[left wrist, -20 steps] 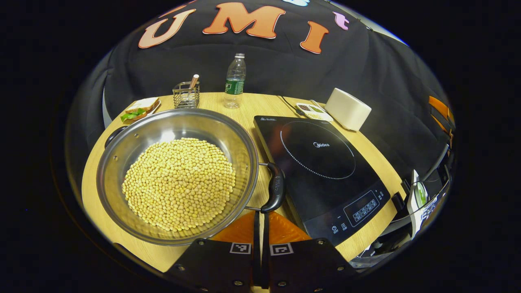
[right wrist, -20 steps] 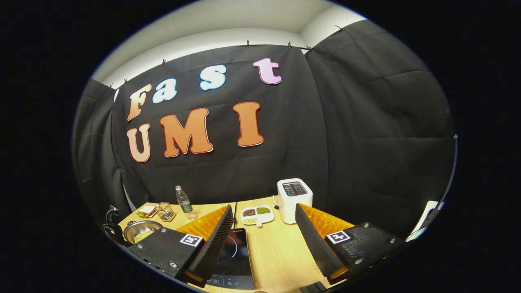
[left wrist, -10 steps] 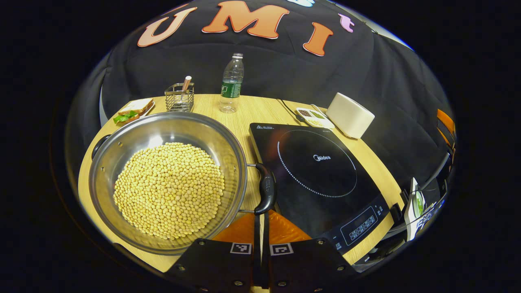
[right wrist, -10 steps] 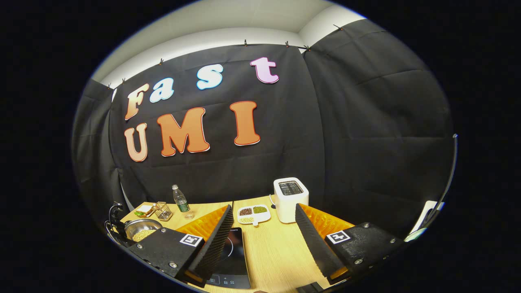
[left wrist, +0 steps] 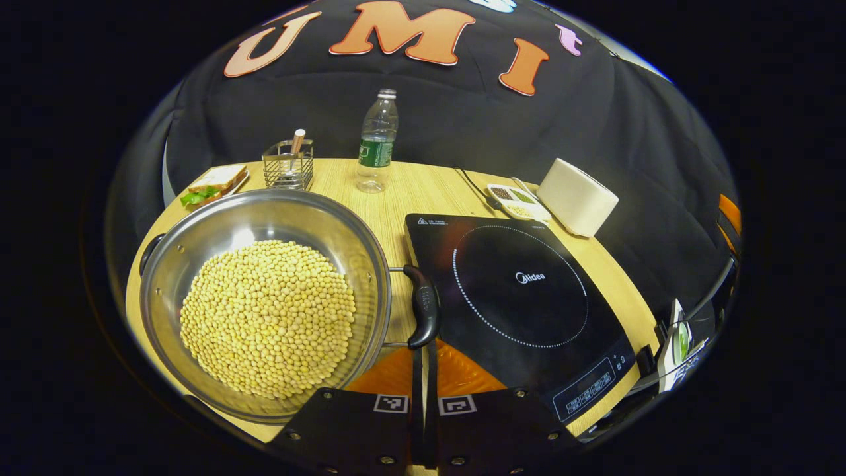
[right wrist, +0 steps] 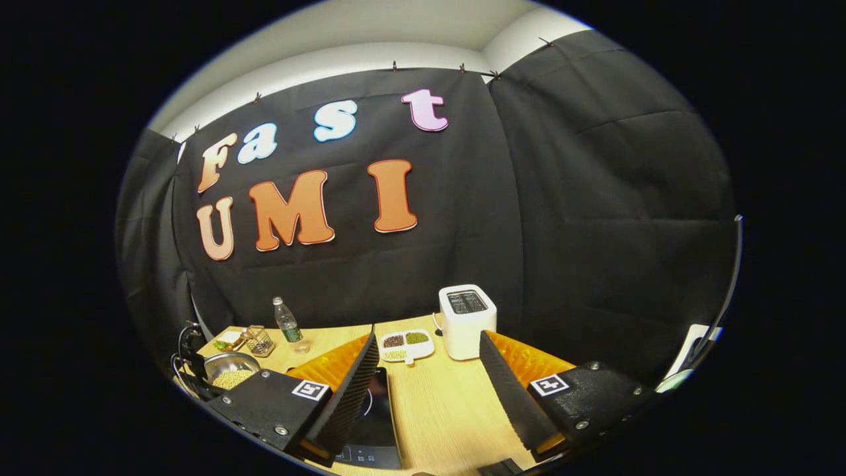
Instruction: First push the handle of the pot to place it horizontally, then grasp the pot with both hands and set it on the induction cooktop.
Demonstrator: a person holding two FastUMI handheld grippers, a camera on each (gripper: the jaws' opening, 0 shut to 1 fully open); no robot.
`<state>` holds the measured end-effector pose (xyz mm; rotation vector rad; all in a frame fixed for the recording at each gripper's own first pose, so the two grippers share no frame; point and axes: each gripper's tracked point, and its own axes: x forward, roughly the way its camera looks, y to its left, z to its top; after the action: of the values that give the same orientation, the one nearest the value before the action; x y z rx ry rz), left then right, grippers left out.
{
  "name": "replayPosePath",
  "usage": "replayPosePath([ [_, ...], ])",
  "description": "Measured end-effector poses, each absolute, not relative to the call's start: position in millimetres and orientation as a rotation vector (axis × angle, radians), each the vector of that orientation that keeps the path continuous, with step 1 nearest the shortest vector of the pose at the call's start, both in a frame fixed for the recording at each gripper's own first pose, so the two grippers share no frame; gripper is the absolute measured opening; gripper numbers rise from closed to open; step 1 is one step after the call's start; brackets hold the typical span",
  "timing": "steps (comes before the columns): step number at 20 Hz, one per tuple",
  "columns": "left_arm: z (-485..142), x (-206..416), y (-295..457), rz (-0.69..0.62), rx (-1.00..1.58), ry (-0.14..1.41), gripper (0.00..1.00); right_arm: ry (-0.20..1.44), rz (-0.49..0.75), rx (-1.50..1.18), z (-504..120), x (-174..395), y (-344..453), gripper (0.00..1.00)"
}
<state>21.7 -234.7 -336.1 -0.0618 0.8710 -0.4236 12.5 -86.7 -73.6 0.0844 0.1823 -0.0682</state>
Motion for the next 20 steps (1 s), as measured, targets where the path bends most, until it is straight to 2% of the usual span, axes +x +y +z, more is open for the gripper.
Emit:
replayPosePath([
  [15,-332,43,-240,-0.407,0.007,0.833,0.02,0.177,-0.087,0.059,-64,11,-78,0.95],
  [18,-307,37,-240,-0.429,-0.032,0.786,0.02,0.164,-0.084,0.05,-55,8,-67,0.95],
  [20,-278,43,-227,-0.419,-0.011,0.702,0.02,0.159,-0.072,0.041,-50,5,-53,0.95],
])
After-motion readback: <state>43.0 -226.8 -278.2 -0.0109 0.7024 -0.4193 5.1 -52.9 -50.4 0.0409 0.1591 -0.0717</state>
